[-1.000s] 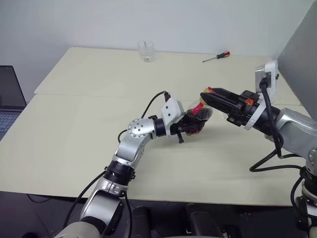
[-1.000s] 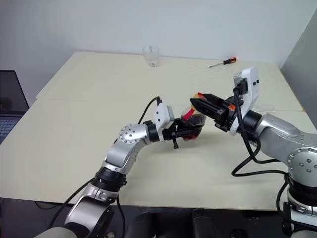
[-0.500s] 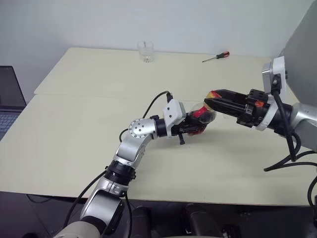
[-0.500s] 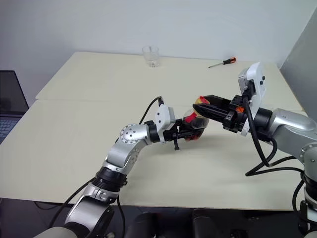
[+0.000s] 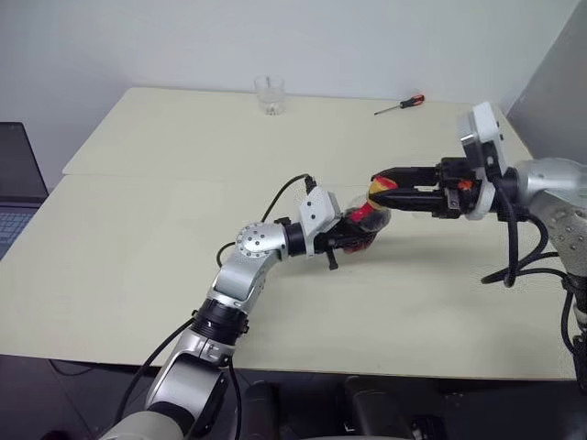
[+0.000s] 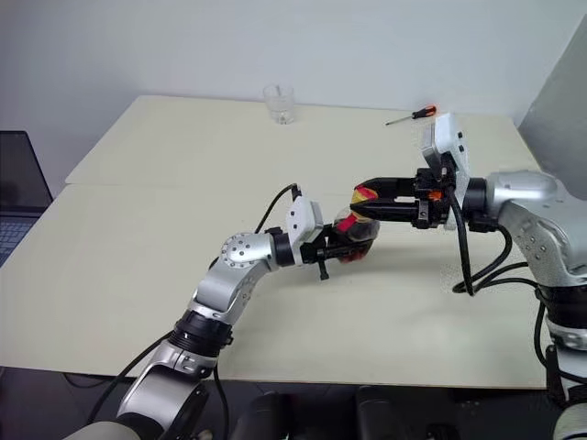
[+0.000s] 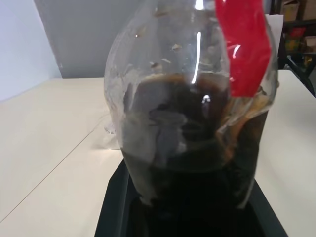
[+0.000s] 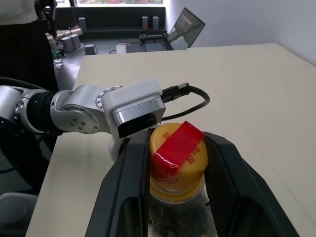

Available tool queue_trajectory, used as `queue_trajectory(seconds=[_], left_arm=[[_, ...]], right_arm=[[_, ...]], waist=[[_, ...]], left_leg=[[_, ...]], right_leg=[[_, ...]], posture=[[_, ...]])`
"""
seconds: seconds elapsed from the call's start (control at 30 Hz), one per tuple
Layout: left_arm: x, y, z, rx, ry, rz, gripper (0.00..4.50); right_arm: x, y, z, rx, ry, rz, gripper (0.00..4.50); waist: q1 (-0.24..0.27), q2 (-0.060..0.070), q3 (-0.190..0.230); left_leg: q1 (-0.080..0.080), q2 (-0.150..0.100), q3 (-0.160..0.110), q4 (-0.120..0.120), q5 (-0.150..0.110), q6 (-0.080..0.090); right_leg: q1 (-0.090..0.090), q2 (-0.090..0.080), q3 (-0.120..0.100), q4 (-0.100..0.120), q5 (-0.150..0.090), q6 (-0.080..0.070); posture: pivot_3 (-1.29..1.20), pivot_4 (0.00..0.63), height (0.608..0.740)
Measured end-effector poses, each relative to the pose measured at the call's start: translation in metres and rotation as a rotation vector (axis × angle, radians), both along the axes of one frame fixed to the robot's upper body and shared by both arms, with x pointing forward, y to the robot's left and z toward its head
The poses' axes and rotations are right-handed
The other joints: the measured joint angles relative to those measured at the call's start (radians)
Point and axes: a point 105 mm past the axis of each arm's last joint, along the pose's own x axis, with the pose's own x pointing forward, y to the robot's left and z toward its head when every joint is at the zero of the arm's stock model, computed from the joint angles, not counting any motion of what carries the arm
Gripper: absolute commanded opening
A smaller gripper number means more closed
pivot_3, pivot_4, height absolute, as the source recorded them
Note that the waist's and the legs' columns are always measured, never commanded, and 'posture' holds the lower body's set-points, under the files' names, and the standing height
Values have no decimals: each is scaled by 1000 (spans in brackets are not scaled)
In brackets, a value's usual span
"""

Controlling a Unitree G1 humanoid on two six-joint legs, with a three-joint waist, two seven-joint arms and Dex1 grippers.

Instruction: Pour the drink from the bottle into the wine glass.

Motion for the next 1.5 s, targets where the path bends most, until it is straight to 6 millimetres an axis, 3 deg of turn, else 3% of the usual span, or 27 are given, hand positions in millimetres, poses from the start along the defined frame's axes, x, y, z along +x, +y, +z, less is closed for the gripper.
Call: queue_trajectory(seconds=[0.3, 0.73, 0.93, 1.17, 1.5], left_arm=[[5, 8, 6, -19, 1, 33, 845], [1, 9, 26, -89, -39, 21, 845], [-2, 6, 23, -79, -33, -1, 845], [-3, 4, 16, -62, -13, -15, 843], [-2, 6, 16, -61, -11, -3, 824]], right_arm=[[17, 10, 6, 109, 79, 73, 1205], [11, 17, 26, 288, 162, 32, 1205], [5, 12, 20, 335, 215, -27, 1205], [-2, 11, 14, 269, 188, -61, 1205], [3, 15, 13, 321, 227, -82, 1205]], waist=[[3, 0, 0], [3, 0, 0], [3, 0, 0], [0, 0, 0], [1, 0, 0]], left_leg=[[-1, 0, 0, 0, 0, 0], [-1, 0, 0, 0, 0, 0], [-1, 0, 0, 0, 0, 0], [-1, 0, 0, 0, 0, 0], [-1, 0, 0, 0, 0, 0]], right_leg=[[0, -1, 0, -1, 3, -4], [0, -1, -1, 0, 3, -4], [0, -1, -1, 0, 3, -4], [0, -1, -1, 0, 2, -4], [0, -1, -1, 0, 3, -4]], posture=[[0, 150, 740], [0, 150, 740], [0, 150, 740], [0, 150, 740], [0, 150, 740]])
